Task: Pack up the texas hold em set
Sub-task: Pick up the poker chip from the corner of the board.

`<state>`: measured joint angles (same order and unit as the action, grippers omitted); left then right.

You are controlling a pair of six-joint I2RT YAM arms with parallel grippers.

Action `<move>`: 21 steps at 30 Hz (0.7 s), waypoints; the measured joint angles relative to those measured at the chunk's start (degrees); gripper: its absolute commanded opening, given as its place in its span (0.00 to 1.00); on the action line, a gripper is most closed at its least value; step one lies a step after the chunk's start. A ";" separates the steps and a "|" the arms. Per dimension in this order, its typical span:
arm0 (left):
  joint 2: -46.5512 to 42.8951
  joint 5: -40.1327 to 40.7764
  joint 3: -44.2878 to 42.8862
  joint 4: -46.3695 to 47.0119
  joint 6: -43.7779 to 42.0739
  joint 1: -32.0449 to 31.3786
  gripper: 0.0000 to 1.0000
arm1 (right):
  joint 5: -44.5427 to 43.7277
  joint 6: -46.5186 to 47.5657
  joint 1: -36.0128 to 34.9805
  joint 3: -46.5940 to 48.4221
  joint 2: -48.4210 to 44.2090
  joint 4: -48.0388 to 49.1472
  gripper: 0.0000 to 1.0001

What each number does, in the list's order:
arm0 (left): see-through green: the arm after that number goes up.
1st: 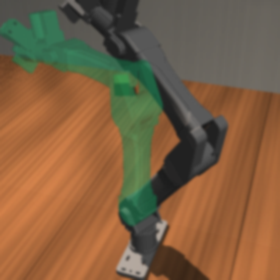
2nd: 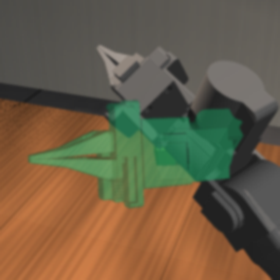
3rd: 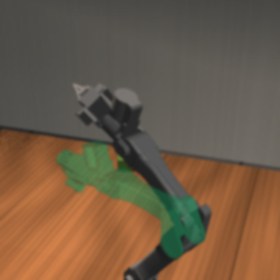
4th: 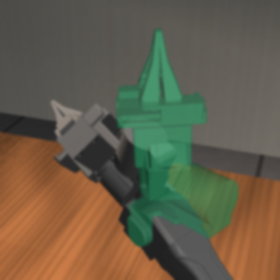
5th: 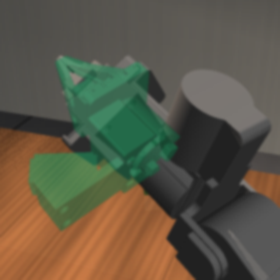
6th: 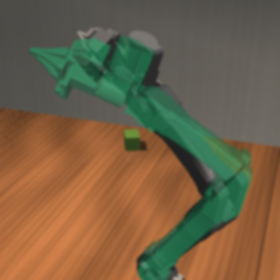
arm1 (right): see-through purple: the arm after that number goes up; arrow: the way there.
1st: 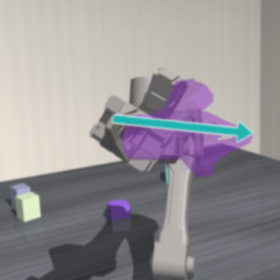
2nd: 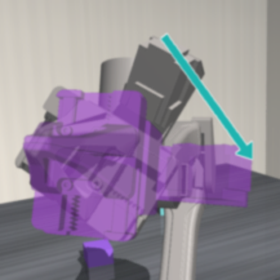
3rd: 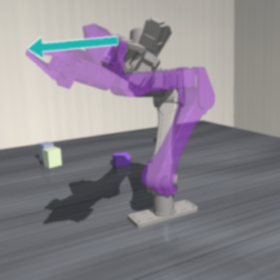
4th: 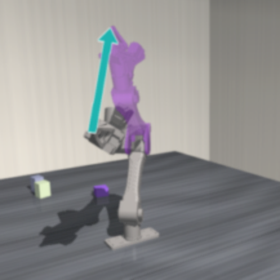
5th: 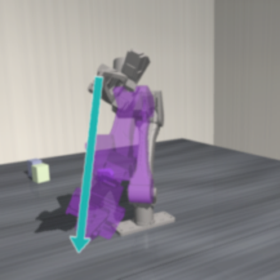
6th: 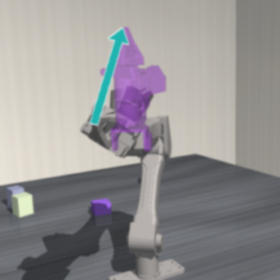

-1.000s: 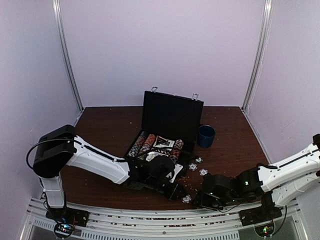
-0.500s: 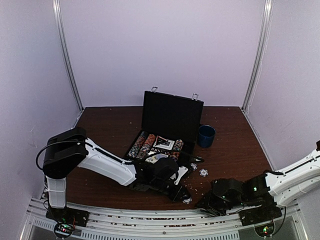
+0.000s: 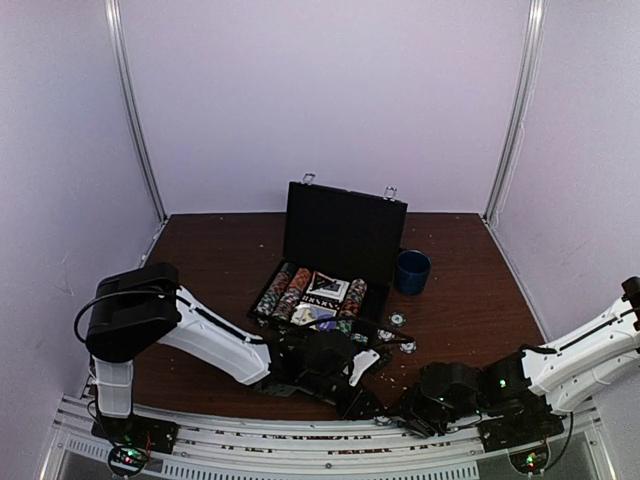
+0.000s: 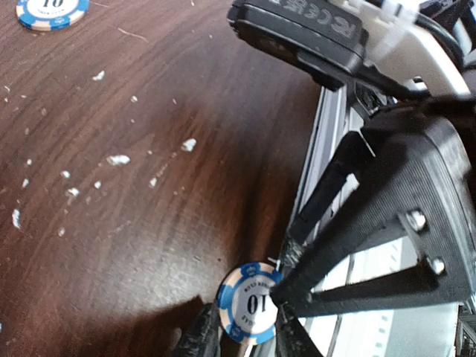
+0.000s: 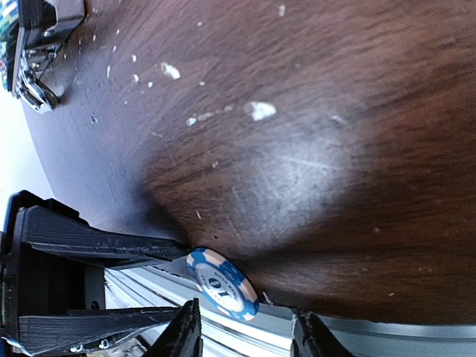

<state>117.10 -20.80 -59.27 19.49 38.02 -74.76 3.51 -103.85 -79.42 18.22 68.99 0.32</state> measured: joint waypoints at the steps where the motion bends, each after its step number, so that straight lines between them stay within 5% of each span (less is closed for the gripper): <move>1: 0.00 -0.28 0.17 0.24 0.00 -0.02 0.29 | -0.15 -0.63 -0.02 -0.26 -0.11 0.39 0.40; 14: 0.26 -2.93 0.87 1.66 0.37 -0.33 0.26 | -0.98 -5.05 -0.35 -3.61 0.90 8.24 0.27; 21: 0.26 -3.06 1.16 2.16 0.68 -0.15 0.25 | -1.05 -6.10 -0.59 -3.63 3.85 11.87 0.10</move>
<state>117.36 -23.86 -58.11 21.65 38.70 -74.91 2.46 -109.95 -80.01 14.59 72.84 12.19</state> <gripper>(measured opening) 0.253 0.156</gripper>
